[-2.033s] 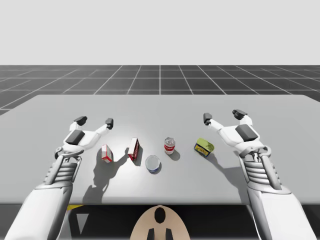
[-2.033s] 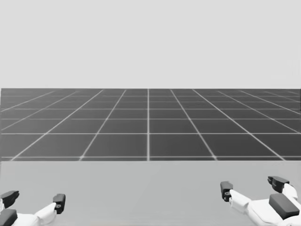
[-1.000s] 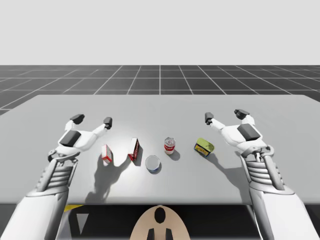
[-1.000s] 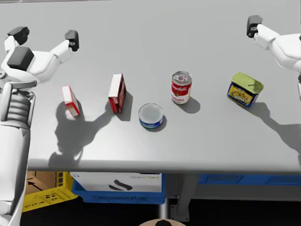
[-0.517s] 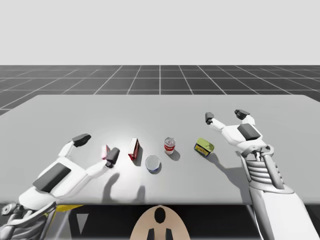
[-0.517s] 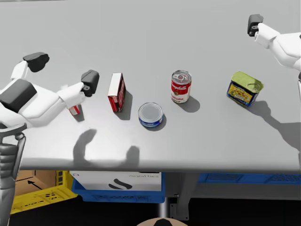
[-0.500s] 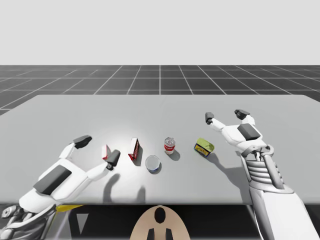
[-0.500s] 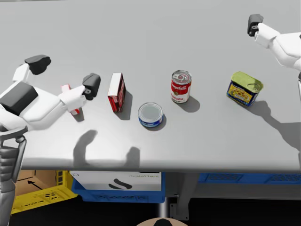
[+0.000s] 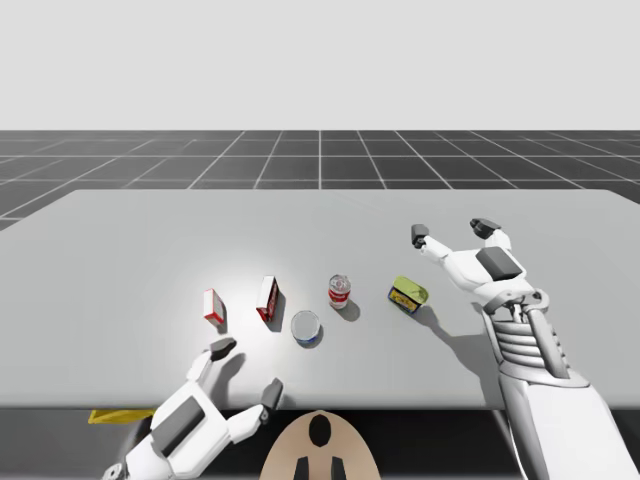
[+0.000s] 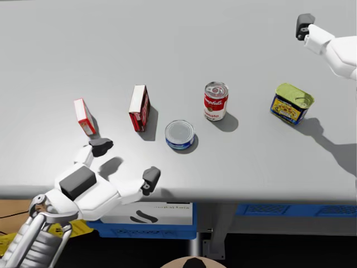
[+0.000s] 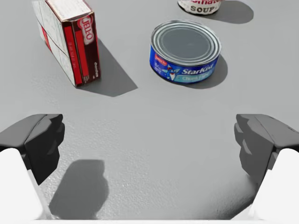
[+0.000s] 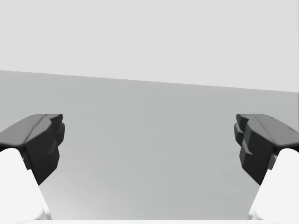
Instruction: Grasp the tuna can and hold it up.
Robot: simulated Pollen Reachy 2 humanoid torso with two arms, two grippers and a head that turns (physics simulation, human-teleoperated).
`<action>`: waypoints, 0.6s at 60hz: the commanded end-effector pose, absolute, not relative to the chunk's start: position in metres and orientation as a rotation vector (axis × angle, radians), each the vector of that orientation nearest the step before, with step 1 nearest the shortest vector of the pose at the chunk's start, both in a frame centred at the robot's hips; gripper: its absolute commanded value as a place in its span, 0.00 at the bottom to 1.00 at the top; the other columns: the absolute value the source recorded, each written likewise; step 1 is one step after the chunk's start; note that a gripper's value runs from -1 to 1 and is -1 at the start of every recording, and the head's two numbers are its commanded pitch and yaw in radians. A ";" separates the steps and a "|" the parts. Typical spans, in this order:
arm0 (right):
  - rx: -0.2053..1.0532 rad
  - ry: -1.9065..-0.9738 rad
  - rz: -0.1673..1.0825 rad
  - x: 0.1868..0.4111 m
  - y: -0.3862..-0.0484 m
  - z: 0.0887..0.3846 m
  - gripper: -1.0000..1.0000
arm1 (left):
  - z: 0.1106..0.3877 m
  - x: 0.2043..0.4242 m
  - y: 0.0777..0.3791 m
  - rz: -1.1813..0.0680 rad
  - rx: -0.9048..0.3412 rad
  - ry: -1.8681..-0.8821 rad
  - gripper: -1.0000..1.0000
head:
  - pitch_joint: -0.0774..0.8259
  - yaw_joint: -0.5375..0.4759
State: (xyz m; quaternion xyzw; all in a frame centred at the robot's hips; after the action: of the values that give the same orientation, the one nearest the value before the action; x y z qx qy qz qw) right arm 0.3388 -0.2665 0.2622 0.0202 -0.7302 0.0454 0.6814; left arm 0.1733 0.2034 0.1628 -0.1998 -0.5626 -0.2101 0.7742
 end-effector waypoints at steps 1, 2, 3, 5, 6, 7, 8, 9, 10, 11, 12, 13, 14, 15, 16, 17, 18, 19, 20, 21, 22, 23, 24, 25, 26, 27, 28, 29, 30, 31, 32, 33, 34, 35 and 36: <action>0.046 -1.640 0.101 0.338 -0.266 0.263 0.00 | 0.147 0.176 0.183 -0.475 -0.469 -1.171 0.00 | 0.96 0.59; 0.046 -1.640 0.101 0.338 -0.266 0.262 0.00 | 0.146 0.176 0.182 -0.477 -0.470 -1.169 0.00 | 0.96 0.59; 0.046 -1.640 0.102 0.338 -0.266 0.262 0.00 | 0.146 0.179 0.178 -0.482 -0.472 -1.164 0.00 | 0.96 0.59; 0.046 -1.640 0.102 0.338 -0.266 0.263 0.00 | 0.146 0.180 0.175 -0.486 -0.473 -1.163 0.00 | 0.96 0.59; 0.047 -1.640 0.102 0.338 -0.266 0.263 0.00 | 0.146 0.181 0.174 -0.487 -0.474 -1.161 0.00 | 0.96 0.60; 0.047 -1.640 0.102 0.338 -0.266 0.263 0.00 | 0.145 0.184 0.170 -0.493 -0.474 -1.157 0.00 | 0.96 0.59; 0.047 -1.640 0.102 0.338 -0.266 0.263 0.00 | 0.145 0.185 0.168 -0.493 -0.473 -1.157 0.00 | 0.96 0.59; 0.046 -1.641 0.102 0.338 -0.266 0.263 0.00 | 0.145 0.186 0.167 -0.493 -0.473 -1.154 0.00 | 0.96 0.59; 0.047 -1.641 0.102 0.338 -0.267 0.263 0.00 | 0.145 0.187 0.165 -0.494 -0.472 -1.152 0.00 | 0.96 0.59; 0.047 -1.641 0.102 0.338 -0.266 0.263 0.00 | 0.145 0.191 0.162 -0.496 -0.469 -1.148 0.00 | 0.96 0.59; 0.047 -1.641 0.102 0.338 -0.266 0.263 0.00 | 0.145 0.192 0.160 -0.496 -0.469 -1.147 0.00 | 0.96 0.59; 0.047 -1.641 0.102 0.338 -0.266 0.263 0.00 | 0.145 0.193 0.159 -0.496 -0.470 -1.145 0.00 | 0.96 0.59; 0.047 -1.641 0.102 0.338 -0.266 0.263 0.00 | 0.145 0.196 0.156 -0.493 -0.469 -1.140 0.00 | 0.96 0.59; 0.047 -1.641 0.102 0.338 -0.266 0.263 0.00 | 0.146 0.197 0.155 -0.492 -0.468 -1.139 0.00 | 0.96 0.60; 0.047 -1.641 0.102 0.338 -0.266 0.263 0.00 | 0.146 0.198 0.153 -0.491 -0.468 -1.137 0.00 | 0.96 0.60; 0.047 -1.641 0.102 0.338 -0.266 0.263 0.00 | 0.147 0.201 0.150 -0.493 -0.466 -1.137 0.00 | 0.96 0.59; 0.046 -1.641 0.103 0.338 -0.266 0.263 0.00 | 0.147 0.201 0.149 -0.495 -0.465 -1.138 0.00 | 0.96 0.59; 0.046 -1.641 0.102 0.338 -0.266 0.263 0.00 | 0.148 0.202 0.148 -0.496 -0.463 -1.139 0.00 | 0.96 0.59; 0.046 -1.641 0.102 0.338 -0.266 0.263 0.00 | 0.148 0.204 0.147 -0.498 -0.459 -1.139 0.00 | 0.96 0.59; 0.046 -1.641 0.102 0.338 -0.266 0.263 0.00 | 0.149 0.206 0.145 -0.499 -0.456 -1.139 0.00 | 0.96 0.59; 0.046 -1.641 0.102 0.338 -0.266 0.263 0.00 | 0.149 0.207 0.144 -0.499 -0.455 -1.139 0.00 | 0.96 0.59; 0.046 -1.642 0.102 0.337 -0.266 0.263 0.00 | 0.149 0.208 0.142 -0.499 -0.457 -1.135 0.00 | 0.96 0.59; 0.046 -1.642 0.102 0.337 -0.266 0.263 0.00 | 0.150 0.210 0.141 -0.498 -0.456 -1.132 0.00 | 0.96 0.59; 0.046 -1.642 0.102 0.337 -0.266 0.263 0.00 | 0.150 0.211 0.140 -0.496 -0.456 -1.131 0.00 | 0.96 0.59; 0.045 -1.642 0.101 0.337 -0.266 0.263 0.00 | 0.150 0.213 0.138 -0.495 -0.457 -1.128 0.00 | 0.96 0.60; 0.044 -1.642 0.101 0.337 -0.266 0.263 0.00 | 0.150 0.215 0.136 -0.494 -0.456 -1.125 0.00 | 0.96 0.60; 0.044 -1.642 0.101 0.337 -0.266 0.263 0.00 | 0.150 0.216 0.135 -0.495 -0.454 -1.123 0.00 | 0.96 0.60; 0.044 -1.641 0.102 0.337 -0.266 0.263 0.00 | 0.150 0.217 0.134 -0.494 -0.452 -1.122 0.00 | 0.96 0.60; 0.044 -1.641 0.103 0.337 -0.266 0.263 0.00 | 0.150 0.218 0.132 -0.491 -0.453 -1.117 0.00 | 0.96 0.60; 0.043 -1.642 0.103 0.337 -0.266 0.263 0.00 | 0.150 0.220 0.130 -0.491 -0.453 -1.113 0.00 | 0.96 0.60; 0.043 -1.642 0.103 0.337 -0.266 0.263 0.00 | 0.150 0.221 0.129 -0.492 -0.452 -1.113 0.00 | 0.96 0.60; 0.042 -1.642 0.103 0.338 -0.266 0.263 0.00 | 0.151 0.222 0.128 -0.492 -0.451 -1.112 0.00 | 0.96 0.60; 0.041 -1.643 0.103 0.338 -0.266 0.263 0.00 | 0.151 0.224 0.125 -0.493 -0.451 -1.108 0.00 | 0.96 0.60; 0.041 -1.643 0.103 0.338 -0.266 0.263 0.00 | 0.151 0.225 0.124 -0.494 -0.449 -1.107 0.00 | 0.96 0.60; 0.041 -1.643 0.103 0.338 -0.266 0.263 0.00 | 0.151 0.226 0.123 -0.495 -0.449 -1.106 0.00 | 0.96 0.60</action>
State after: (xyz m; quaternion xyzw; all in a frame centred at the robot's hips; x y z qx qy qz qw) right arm 0.3376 -0.2660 0.2627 0.0193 -0.7314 0.0457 0.6802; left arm 0.2156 0.1479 0.1490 -0.1912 -0.5164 -0.2498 0.7964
